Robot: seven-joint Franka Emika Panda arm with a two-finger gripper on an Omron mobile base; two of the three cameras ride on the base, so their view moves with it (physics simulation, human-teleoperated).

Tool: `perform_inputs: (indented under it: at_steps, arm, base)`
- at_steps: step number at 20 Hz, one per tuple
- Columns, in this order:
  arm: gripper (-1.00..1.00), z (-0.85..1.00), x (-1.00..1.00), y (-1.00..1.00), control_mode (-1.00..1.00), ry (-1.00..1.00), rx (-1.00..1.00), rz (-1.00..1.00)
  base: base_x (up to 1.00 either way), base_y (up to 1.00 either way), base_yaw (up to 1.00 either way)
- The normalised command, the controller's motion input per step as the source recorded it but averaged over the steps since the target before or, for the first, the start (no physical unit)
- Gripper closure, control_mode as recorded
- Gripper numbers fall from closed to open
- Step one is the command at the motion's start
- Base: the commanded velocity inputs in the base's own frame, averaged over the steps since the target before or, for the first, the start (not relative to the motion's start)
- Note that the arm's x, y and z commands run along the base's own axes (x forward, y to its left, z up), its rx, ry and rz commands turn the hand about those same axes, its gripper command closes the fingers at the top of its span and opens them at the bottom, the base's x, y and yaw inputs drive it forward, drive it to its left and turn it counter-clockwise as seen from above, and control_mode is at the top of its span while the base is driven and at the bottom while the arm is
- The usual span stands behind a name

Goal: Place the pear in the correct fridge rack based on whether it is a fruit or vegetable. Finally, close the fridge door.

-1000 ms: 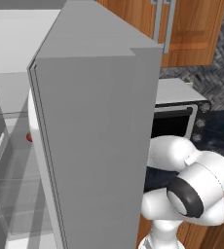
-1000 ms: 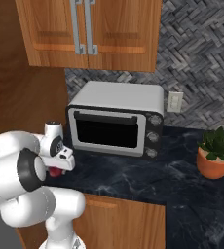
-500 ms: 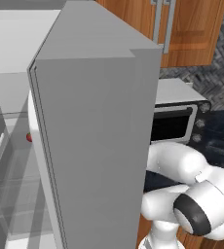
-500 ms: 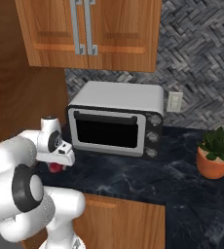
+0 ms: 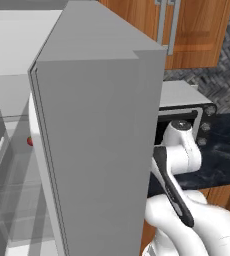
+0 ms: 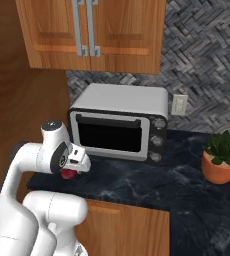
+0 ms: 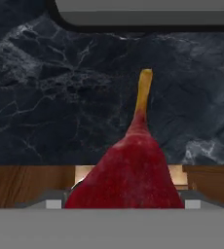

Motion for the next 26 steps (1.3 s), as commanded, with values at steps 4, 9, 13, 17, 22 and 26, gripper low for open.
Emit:
perform_inputs:
  at_steps: [4,9,13,17,22,26]
  arm:
    - [1.00,1.00,-0.41,-0.28,-1.00,-0.17,0.00,0.01]
    - [1.00,0.83,-0.12,-0.03,-1.00,-0.09,0.00,0.00]
    - [1.00,0.12,-0.05,-0.01,-1.00,-0.01,0.00,-0.01]
    - [1.00,0.00,0.00,0.00,1.00,0.00,0.00,0.00]
    - [1.00,0.00,0.00,0.00,1.00,0.00,0.00,0.00]
    - [1.00,0.00,0.00,0.00,1.00,0.00,0.00,0.00]
  base:
    - [0.00,0.00,0.00]
    - [0.00,0.00,0.00]
    - [0.00,0.00,0.00]
    - [-0.37,-0.01,-0.02]
    - [-1.00,-0.11,-0.10]
    - [-1.00,0.03,0.00]
